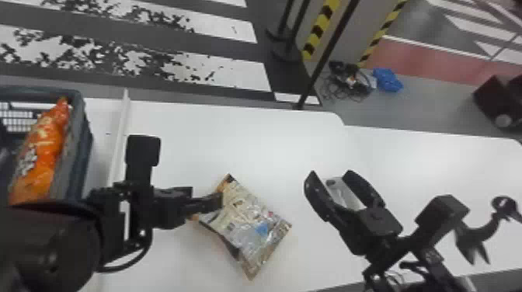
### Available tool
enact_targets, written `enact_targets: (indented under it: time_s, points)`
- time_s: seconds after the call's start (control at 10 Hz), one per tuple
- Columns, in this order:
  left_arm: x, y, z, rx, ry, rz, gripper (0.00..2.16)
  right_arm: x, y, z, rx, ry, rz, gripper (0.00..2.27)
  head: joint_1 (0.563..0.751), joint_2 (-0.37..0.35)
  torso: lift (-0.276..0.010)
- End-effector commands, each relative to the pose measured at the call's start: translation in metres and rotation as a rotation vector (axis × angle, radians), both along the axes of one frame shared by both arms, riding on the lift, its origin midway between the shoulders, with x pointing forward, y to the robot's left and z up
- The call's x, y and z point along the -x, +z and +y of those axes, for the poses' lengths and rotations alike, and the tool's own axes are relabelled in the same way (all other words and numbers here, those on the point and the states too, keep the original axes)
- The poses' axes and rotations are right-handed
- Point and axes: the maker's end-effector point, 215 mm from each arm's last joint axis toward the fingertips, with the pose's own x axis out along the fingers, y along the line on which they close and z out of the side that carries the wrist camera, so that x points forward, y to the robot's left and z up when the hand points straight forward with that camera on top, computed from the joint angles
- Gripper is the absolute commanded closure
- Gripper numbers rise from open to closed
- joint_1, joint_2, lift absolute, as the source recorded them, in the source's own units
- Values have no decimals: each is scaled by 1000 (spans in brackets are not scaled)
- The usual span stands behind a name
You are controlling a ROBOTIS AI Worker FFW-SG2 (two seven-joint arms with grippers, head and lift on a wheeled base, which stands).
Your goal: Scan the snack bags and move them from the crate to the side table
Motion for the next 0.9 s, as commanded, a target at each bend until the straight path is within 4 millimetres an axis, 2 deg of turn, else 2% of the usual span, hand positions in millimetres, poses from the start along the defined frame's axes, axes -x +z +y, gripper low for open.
enact_targets:
  time_s: [0.0, 0.1, 0.2, 0.3, 0.4, 0.5, 0.7, 0.8]
  points:
    - [-20, 23, 19, -63, 94, -148, 36, 2, -7, 1, 6, 3, 25, 107, 695, -350, -87]
    - [-35, 52, 44, -123, 190, -294, 36, 2, -14, 8, 0, 18, 50, 97, 695, -350, -87]
    - [-35, 69, 73, -184, 240, -358, 36, 1, -18, 16, -5, 31, 60, 120, 695, -350, -87]
    - [-29, 87, 113, -188, 300, -382, 36, -1, -30, 24, -14, 47, 103, 248, 695, -350, -87]
    - [-19, 99, 147, -203, 348, -398, 36, -1, -44, 32, -22, 67, 153, 596, 695, -332, -87]
    - [-10, 106, 179, -231, 386, -409, 36, -1, -52, 45, -37, 98, 179, 1173, 695, -275, -87]
    - [14, 110, 230, -263, 430, -398, 36, 8, -73, 73, -70, 142, 263, 2152, 695, -180, -87]
    - [23, 116, 245, -272, 445, -401, 36, 11, -80, 85, -73, 164, 288, 2246, 695, -121, -87]
